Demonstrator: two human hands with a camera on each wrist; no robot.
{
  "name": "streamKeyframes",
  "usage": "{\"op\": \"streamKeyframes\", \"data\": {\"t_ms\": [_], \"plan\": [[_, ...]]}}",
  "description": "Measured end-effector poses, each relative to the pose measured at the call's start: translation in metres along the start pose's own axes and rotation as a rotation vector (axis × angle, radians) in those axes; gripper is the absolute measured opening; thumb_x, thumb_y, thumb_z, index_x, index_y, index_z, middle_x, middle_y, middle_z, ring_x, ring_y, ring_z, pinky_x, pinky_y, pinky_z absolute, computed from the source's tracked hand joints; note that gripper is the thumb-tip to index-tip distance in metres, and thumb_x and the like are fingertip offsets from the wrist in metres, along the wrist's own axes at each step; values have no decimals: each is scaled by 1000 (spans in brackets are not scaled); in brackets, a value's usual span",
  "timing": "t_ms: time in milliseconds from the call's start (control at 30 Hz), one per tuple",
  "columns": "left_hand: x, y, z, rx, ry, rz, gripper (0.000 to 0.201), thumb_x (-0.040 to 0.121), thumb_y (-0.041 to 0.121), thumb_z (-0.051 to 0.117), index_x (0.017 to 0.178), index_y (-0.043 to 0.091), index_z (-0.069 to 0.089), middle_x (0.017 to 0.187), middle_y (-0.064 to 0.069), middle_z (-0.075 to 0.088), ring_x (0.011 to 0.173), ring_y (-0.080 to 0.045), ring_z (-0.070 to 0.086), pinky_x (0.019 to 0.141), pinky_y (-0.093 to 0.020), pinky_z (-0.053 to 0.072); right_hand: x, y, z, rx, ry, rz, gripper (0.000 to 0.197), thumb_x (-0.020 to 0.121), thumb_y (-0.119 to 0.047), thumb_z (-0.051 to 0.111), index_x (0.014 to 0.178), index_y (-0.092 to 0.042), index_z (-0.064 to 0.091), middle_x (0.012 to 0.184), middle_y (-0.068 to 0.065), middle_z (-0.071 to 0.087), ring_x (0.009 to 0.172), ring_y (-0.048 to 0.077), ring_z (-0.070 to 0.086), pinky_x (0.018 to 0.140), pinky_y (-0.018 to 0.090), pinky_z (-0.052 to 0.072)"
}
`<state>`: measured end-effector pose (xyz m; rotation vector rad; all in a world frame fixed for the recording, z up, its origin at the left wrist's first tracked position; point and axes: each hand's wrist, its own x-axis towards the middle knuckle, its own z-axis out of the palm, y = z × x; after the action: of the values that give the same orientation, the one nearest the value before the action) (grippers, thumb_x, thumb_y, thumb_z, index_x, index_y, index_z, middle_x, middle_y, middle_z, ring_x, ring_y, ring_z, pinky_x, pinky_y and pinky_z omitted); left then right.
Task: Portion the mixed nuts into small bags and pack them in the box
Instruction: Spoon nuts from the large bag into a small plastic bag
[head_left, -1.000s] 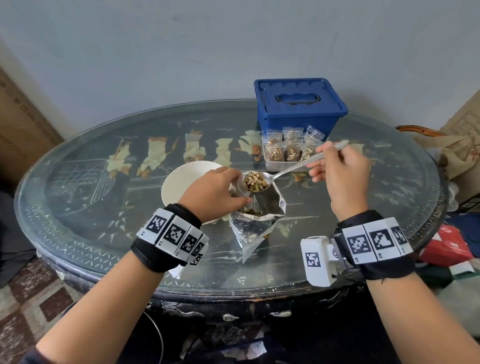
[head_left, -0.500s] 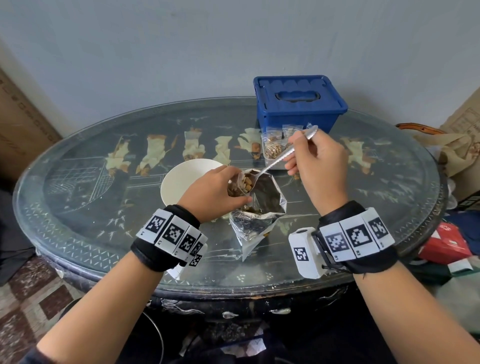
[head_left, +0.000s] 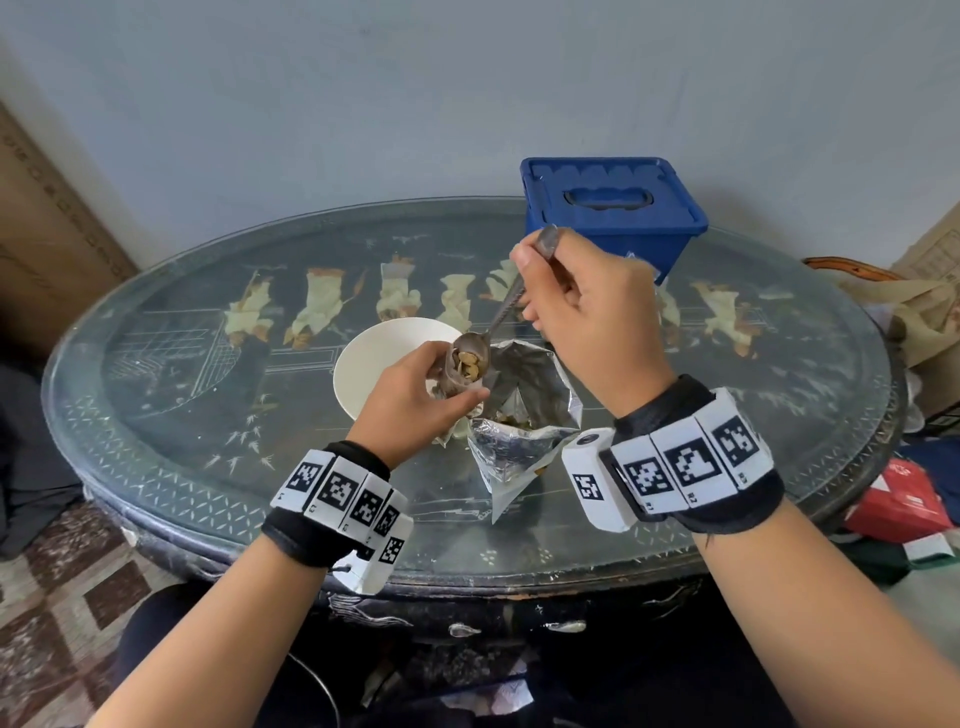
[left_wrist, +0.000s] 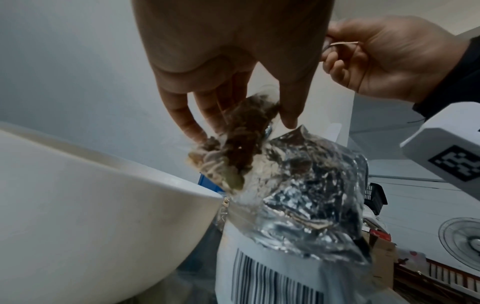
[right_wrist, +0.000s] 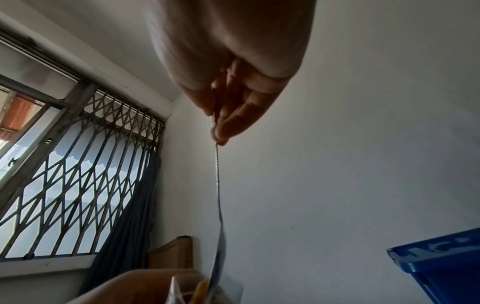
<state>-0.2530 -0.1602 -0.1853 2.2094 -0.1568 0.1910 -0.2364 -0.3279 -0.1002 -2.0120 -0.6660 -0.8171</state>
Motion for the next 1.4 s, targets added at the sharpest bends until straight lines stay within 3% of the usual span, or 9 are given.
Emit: {"op": "streamKeyframes", "data": {"t_ms": [300, 467, 633, 767, 933, 1000, 1100, 1233, 1400], "plan": [[-5, -6, 3, -65, 60, -18, 30, 76, 28, 74, 99, 19, 56, 88, 5, 63, 82, -9, 56, 65, -4, 37, -4, -5, -9, 54, 30, -45, 24, 95, -16, 50, 84, 0, 66, 55, 10, 60, 45, 25, 58, 41, 42, 46], [-6, -7, 4, -111, 55, -32, 30, 76, 28, 74, 99, 18, 57, 90, 9, 63, 85, -9, 59, 66, -4, 39, -10, 4, -20, 90, 119, 9, 20, 95, -14, 51, 90, -2, 66, 67, -4, 62, 58, -1, 62, 43, 36, 50], [-10, -7, 6, -130, 74, -50, 28, 77, 29, 73, 98, 22, 56, 88, 15, 61, 84, -8, 58, 69, -8, 41, -22, 21, -31, 47, 234, 107, 21, 96, -17, 48, 91, -6, 65, 63, -9, 56, 58, -4, 59, 52, 17, 51], [-14, -5, 10, -121, 70, -50, 27, 78, 28, 73, 98, 21, 56, 88, 13, 60, 78, 2, 53, 67, -3, 39, -39, 31, -27, -55, 134, 164, 24, 96, -20, 49, 87, -6, 65, 63, -11, 57, 60, -11, 58, 50, 13, 49], [-17, -3, 12, -113, 48, -63, 30, 77, 27, 73, 101, 16, 57, 91, 11, 59, 77, 6, 51, 67, 0, 38, -64, 41, -5, -115, -81, 152, 23, 94, -21, 52, 89, -6, 69, 61, 3, 66, 56, 15, 65, 53, 27, 51], [-17, -3, 11, -113, 43, -73, 29, 77, 27, 73, 99, 19, 55, 90, 12, 59, 77, 7, 50, 67, 1, 37, -72, 46, 3, -157, -168, 136, 26, 93, -24, 50, 89, -7, 69, 62, 3, 66, 56, 17, 64, 54, 32, 52], [-18, -3, 10, -99, 34, -81, 29, 78, 28, 73, 98, 23, 53, 90, 14, 58, 78, 7, 50, 67, 0, 37, -80, 48, 10, -210, -294, 139, 18, 92, -18, 52, 90, -10, 68, 61, 2, 63, 53, 17, 58, 53, 27, 46], [-20, -2, 11, -85, 29, -77, 28, 78, 28, 72, 98, 24, 53, 90, 14, 58, 78, 8, 49, 67, -2, 38, -83, 48, 12, -251, -339, 195, 17, 93, -15, 53, 88, -6, 67, 61, 5, 64, 54, 20, 58, 54, 25, 45], [-20, -1, 11, -74, 21, -78, 27, 79, 27, 71, 98, 24, 52, 91, 13, 58, 79, 8, 49, 68, -5, 38, -82, 49, 13, -241, -353, 333, 26, 96, -20, 49, 77, -6, 59, 62, 12, 65, 62, 29, 66, 58, 42, 53]]}}
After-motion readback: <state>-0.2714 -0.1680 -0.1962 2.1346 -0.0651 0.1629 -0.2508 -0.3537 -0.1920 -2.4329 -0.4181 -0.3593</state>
